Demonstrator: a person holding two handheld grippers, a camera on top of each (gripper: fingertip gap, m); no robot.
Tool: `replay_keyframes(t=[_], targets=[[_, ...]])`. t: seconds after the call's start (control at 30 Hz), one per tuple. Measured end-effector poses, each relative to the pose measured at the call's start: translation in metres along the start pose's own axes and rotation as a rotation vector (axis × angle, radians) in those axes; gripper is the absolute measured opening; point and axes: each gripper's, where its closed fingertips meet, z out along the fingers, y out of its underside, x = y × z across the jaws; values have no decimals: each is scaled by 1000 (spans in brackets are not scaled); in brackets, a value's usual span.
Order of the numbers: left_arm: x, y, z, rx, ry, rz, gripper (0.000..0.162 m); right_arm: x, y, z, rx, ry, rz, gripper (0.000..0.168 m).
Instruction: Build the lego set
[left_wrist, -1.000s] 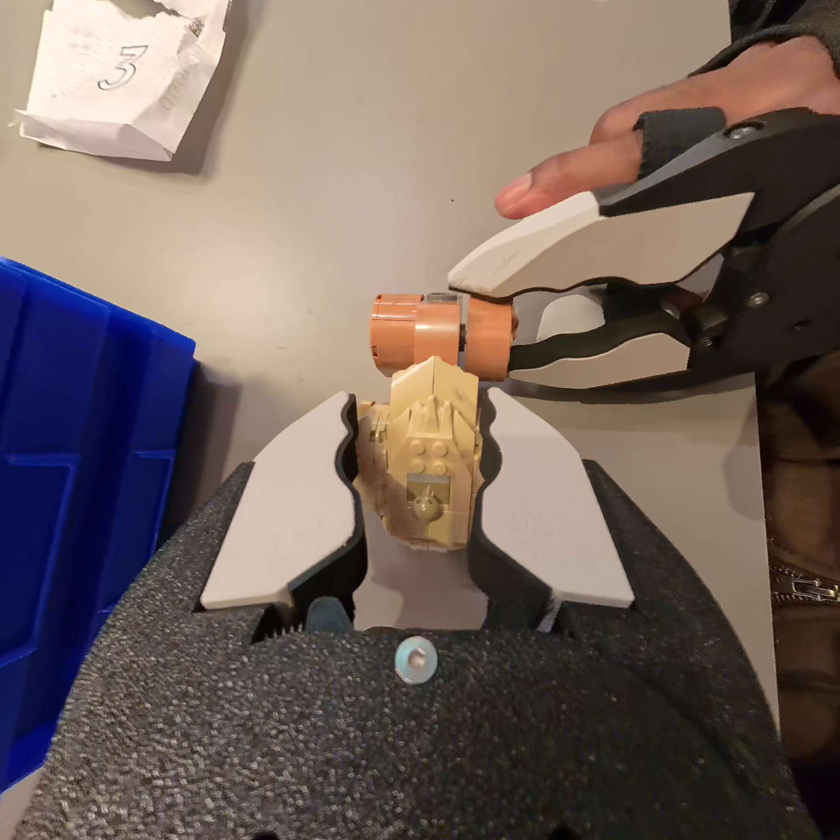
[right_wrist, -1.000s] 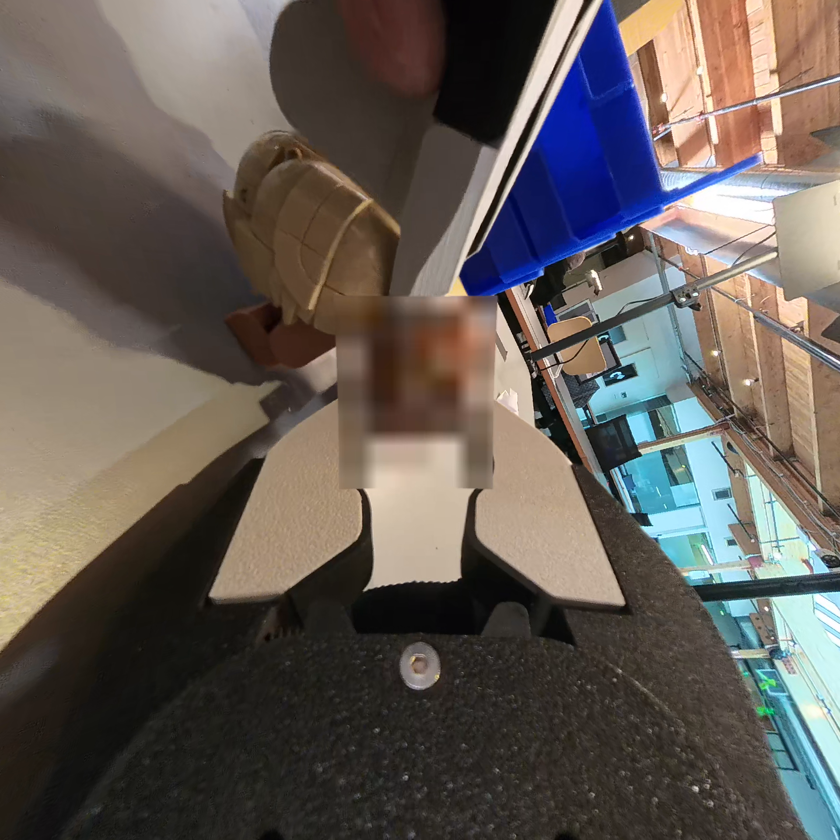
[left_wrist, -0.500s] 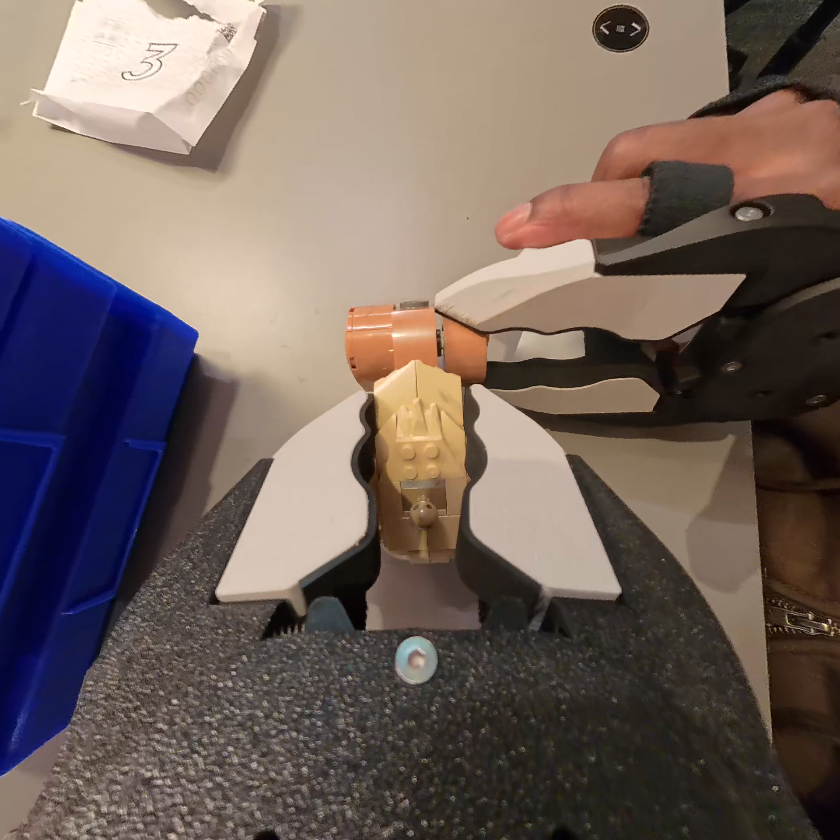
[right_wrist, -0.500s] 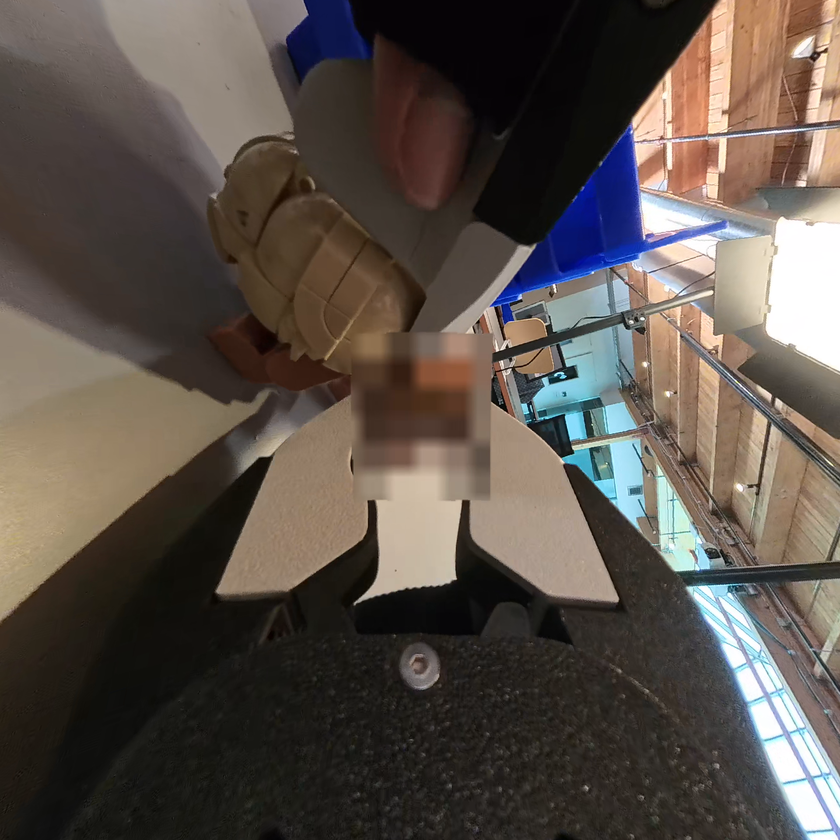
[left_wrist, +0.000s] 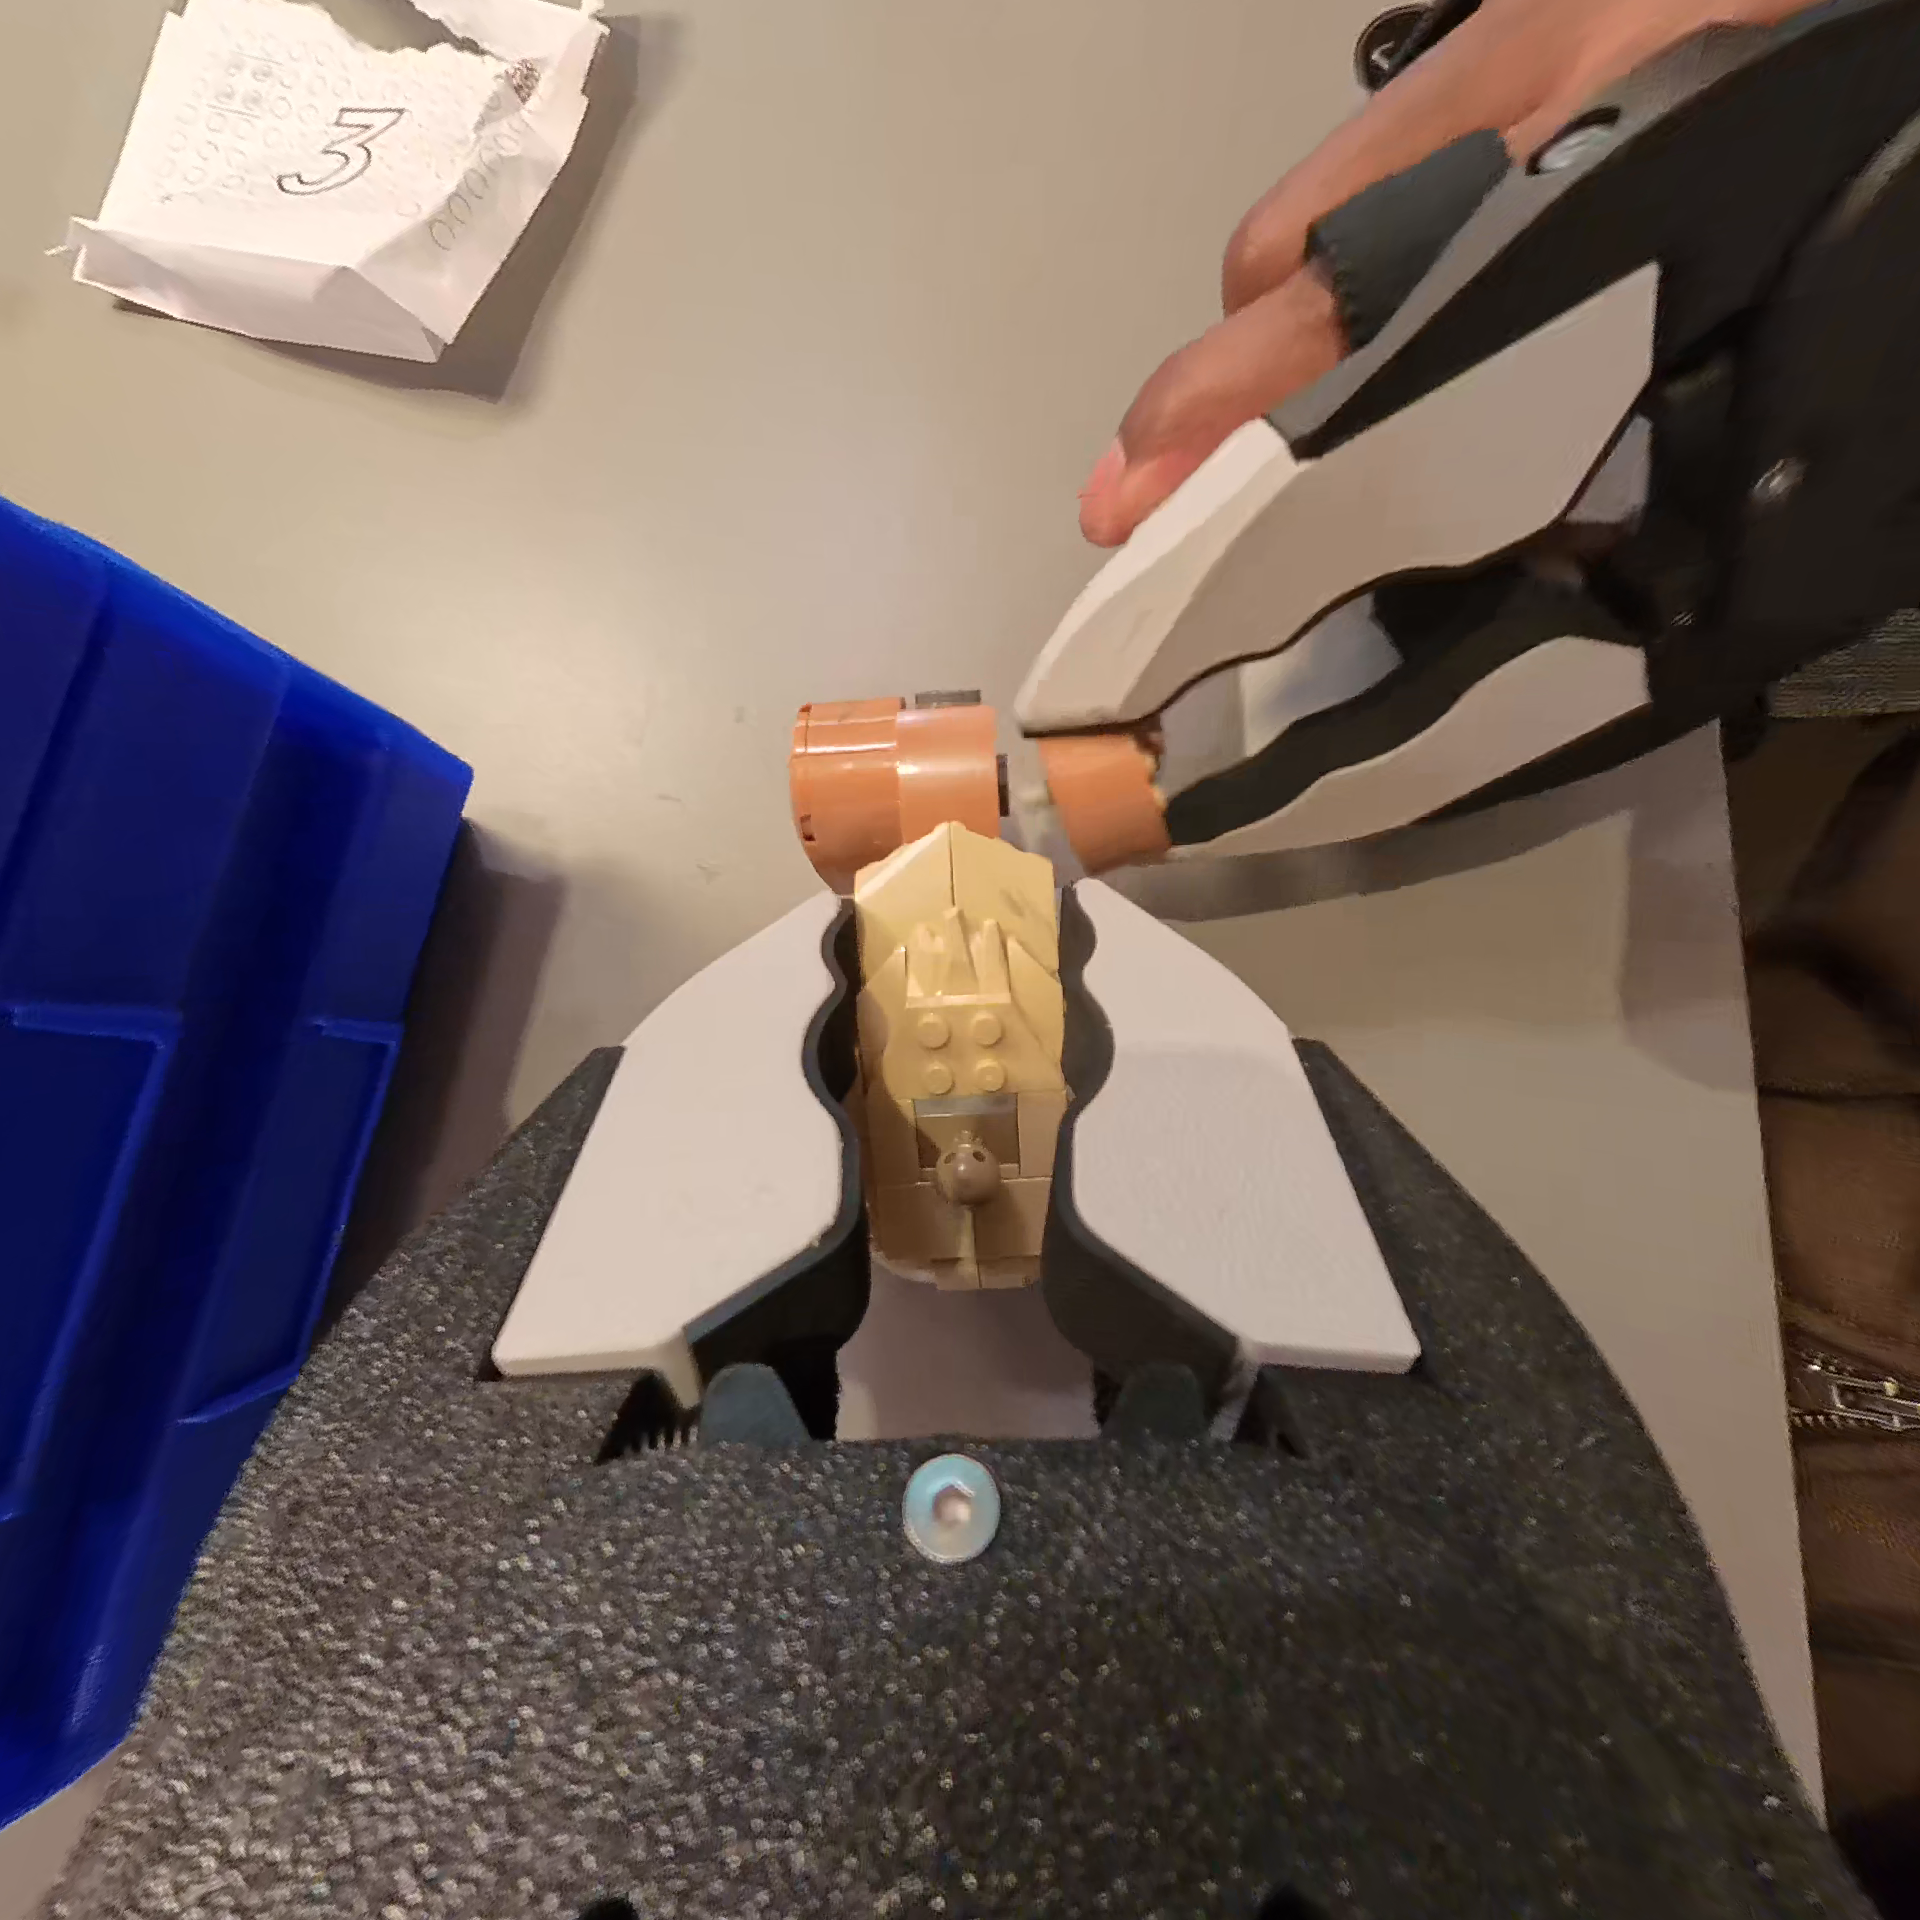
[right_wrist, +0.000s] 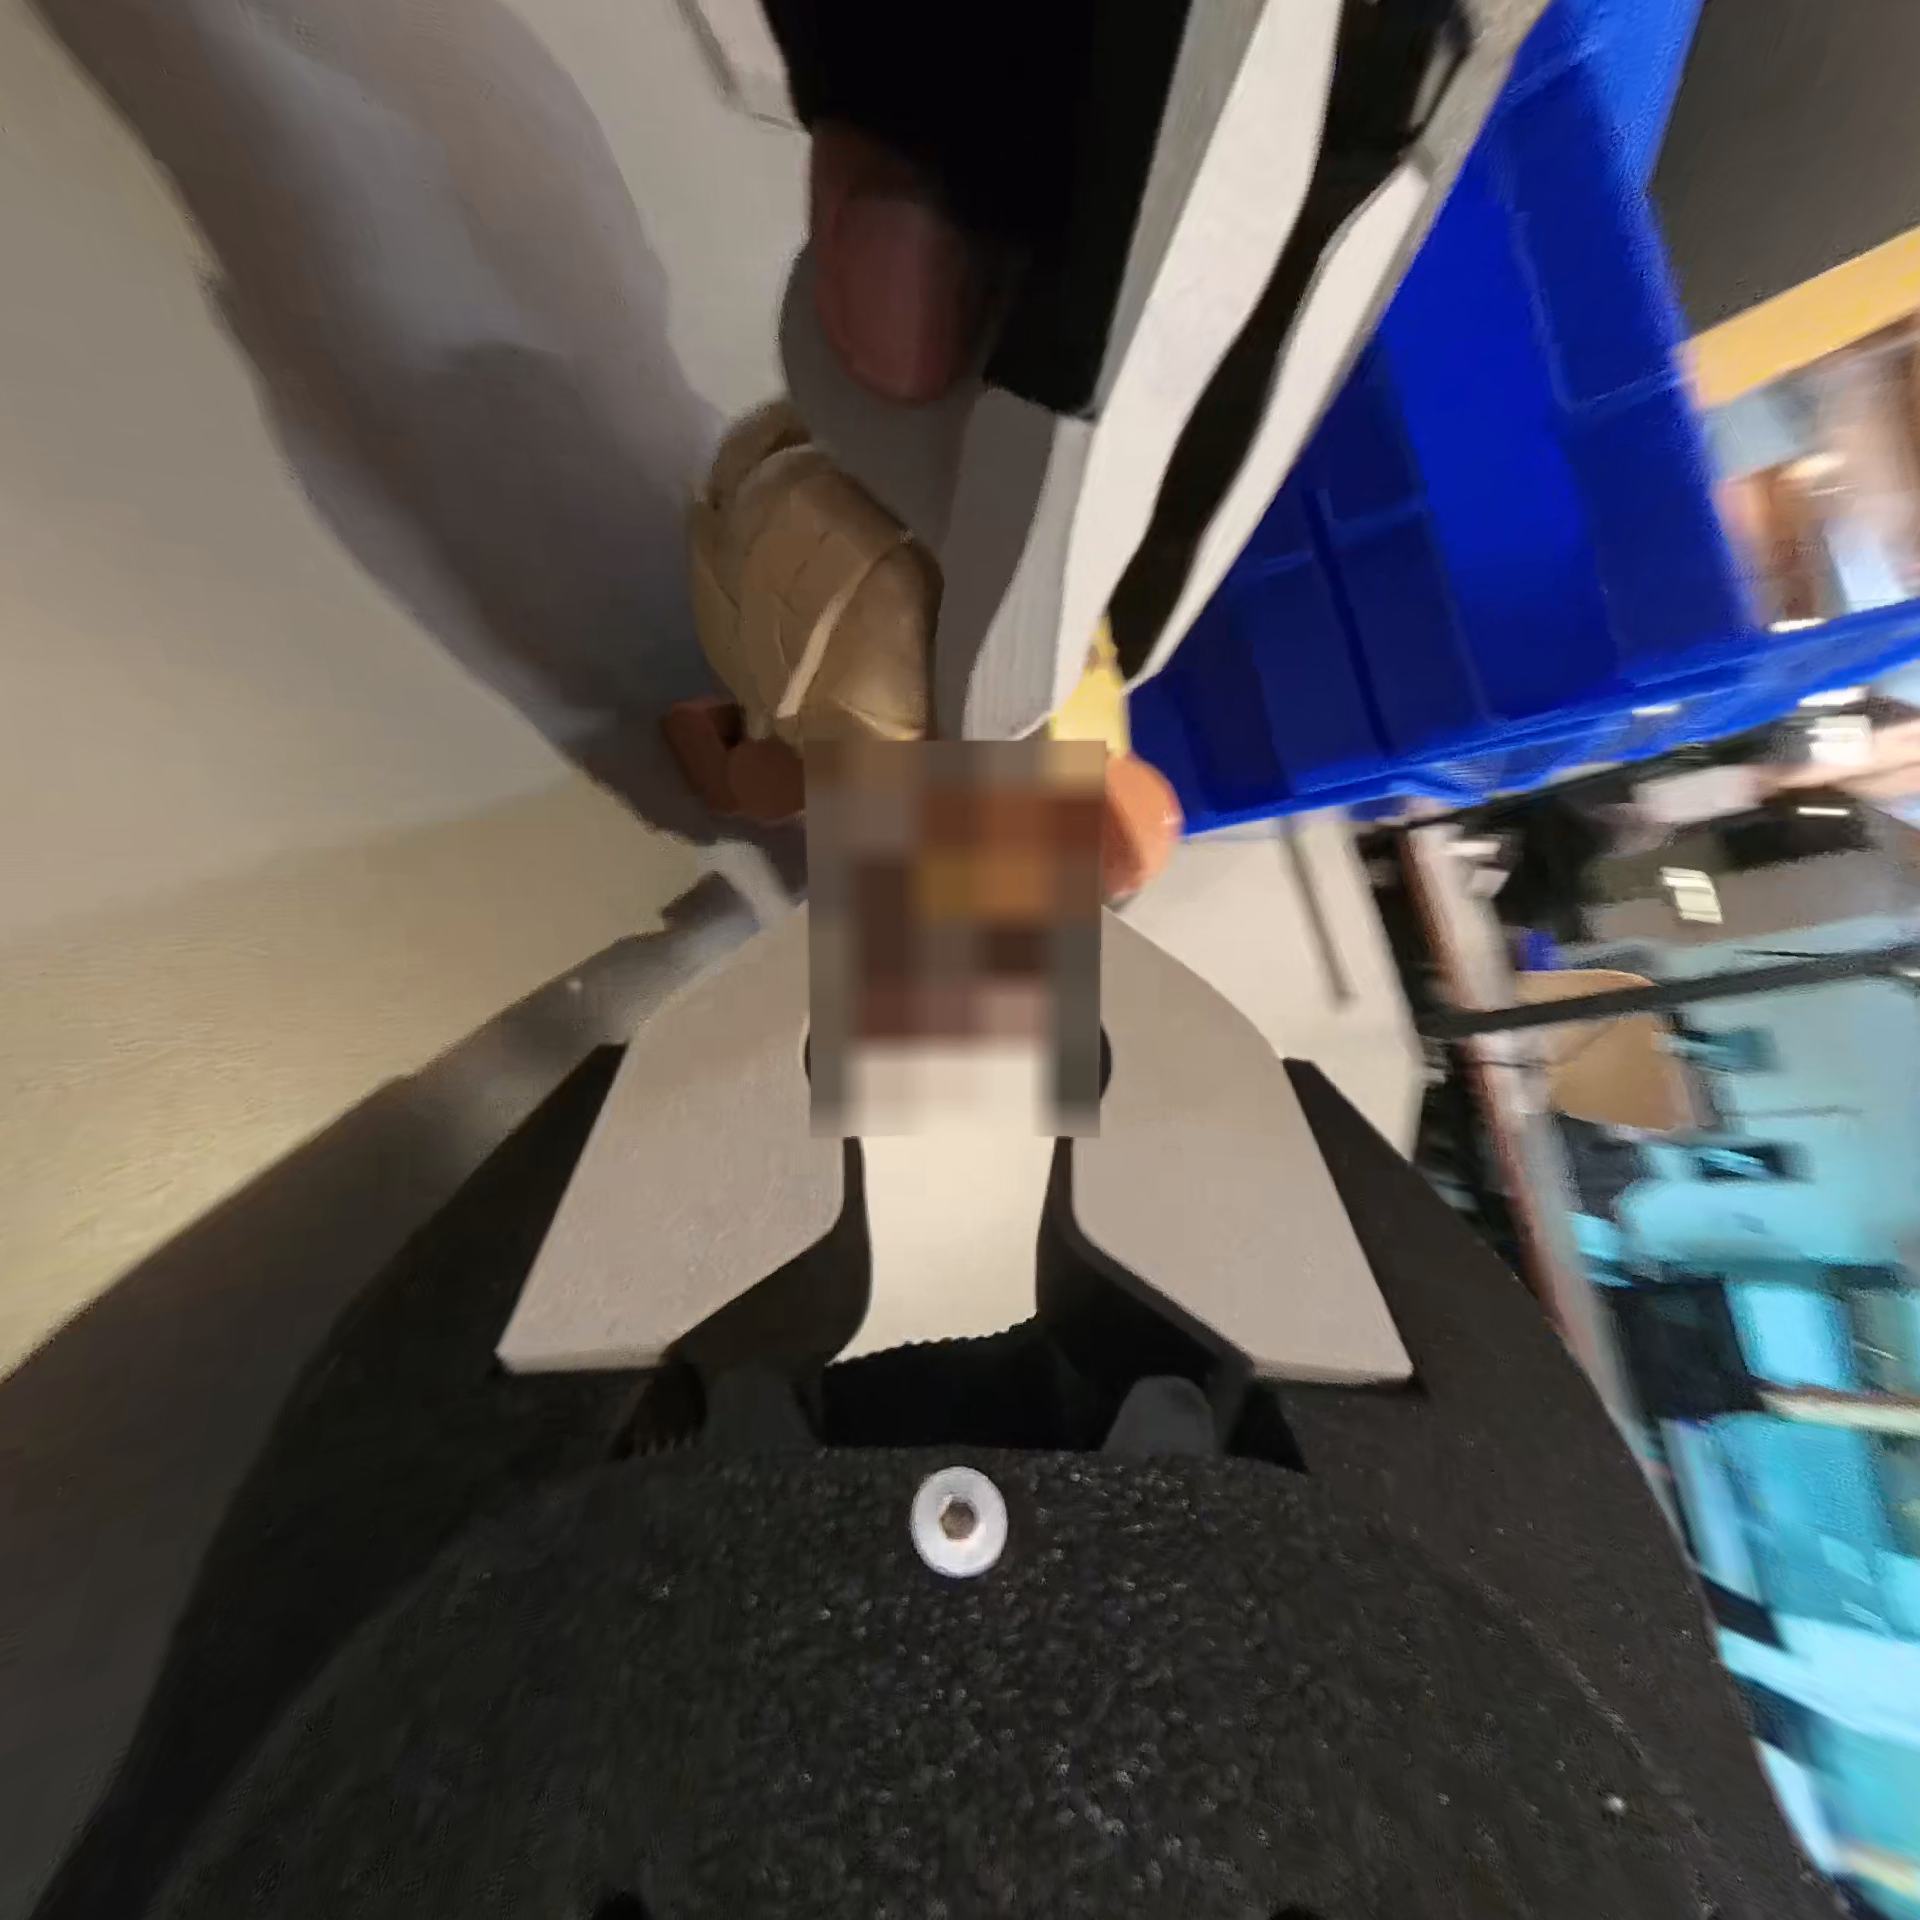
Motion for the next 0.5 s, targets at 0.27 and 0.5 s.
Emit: replay_keyframes(t=[0.27, 0.5], targets=[[-6, -4, 3, 13, -28, -19, 37, 10, 6, -15, 62, 127, 11, 35], [0, -34, 28, 17, 9, 16, 37, 32, 27, -45, 95, 199, 157, 35]])
